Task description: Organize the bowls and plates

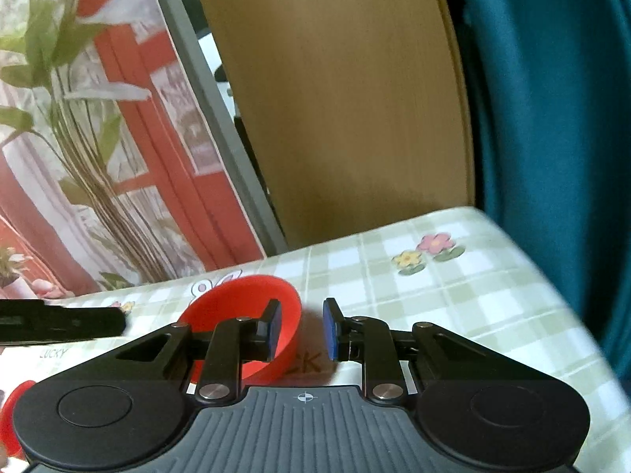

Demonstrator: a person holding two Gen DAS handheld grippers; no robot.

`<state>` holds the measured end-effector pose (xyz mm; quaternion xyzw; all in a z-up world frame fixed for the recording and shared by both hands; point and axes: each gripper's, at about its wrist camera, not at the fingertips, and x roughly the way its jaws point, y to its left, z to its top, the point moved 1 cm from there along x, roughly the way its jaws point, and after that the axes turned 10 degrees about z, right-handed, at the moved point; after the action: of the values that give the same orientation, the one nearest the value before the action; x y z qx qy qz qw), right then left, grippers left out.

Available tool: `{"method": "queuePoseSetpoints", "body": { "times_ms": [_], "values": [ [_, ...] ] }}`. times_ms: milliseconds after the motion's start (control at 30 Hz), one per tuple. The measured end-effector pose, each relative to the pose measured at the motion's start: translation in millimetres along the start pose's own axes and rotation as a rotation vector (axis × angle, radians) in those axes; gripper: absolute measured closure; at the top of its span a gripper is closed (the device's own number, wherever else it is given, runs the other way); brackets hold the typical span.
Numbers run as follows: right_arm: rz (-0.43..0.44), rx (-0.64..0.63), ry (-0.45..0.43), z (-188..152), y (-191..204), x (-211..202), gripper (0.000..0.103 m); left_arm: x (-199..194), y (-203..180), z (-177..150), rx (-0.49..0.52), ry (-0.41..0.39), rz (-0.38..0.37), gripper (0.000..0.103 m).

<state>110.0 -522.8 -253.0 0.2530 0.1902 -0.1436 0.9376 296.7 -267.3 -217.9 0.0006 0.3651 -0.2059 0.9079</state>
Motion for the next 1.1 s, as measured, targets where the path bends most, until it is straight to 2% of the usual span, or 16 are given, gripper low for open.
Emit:
{"method": "queuePoseSetpoints", "body": {
  "times_ms": [200, 333, 367, 400, 500, 533, 767, 1100],
  "values": [
    [0.000, 0.044, 0.031, -6.8, -4.5, 22.0, 0.082, 43.0, 2.5, 0.8, -0.025, 0.080, 0.010, 0.045],
    [0.001, 0.063, 0.038, -10.8, -6.0, 26.6, 0.086, 59.7, 4.0, 0.5, -0.045, 0.113, -0.006, 0.048],
    [0.003, 0.068, 0.036, -11.1, -6.3, 26.6, 0.089, 61.2, 3.2, -0.1, -0.041, 0.112, -0.008, 0.055],
    [0.011, 0.072, 0.034, -11.7, -6.0, 26.6, 0.091, 63.1, 2.2, -1.0, -0.032, 0.114, -0.005, 0.070],
    [0.016, 0.072, 0.029, -11.3, -1.2, 24.4, 0.094, 67.4, -0.9, -1.9, -0.022, 0.124, -0.021, 0.089],
    [0.015, 0.069, 0.026, -10.8, 1.2, 22.9, 0.094, 66.7, -0.8, -2.2, -0.021, 0.123, -0.026, 0.092],
    [0.027, 0.080, -0.012, -5.6, 23.2, -0.4, 0.095, 40.6, 0.0, -1.5, 0.014, 0.084, -0.017, 0.092],
    [0.060, 0.070, -0.034, -4.3, 80.7, -30.0, 0.095, -26.4, 24.8, -4.3, 0.043, 0.010, 0.021, 0.091]
  ]
}}
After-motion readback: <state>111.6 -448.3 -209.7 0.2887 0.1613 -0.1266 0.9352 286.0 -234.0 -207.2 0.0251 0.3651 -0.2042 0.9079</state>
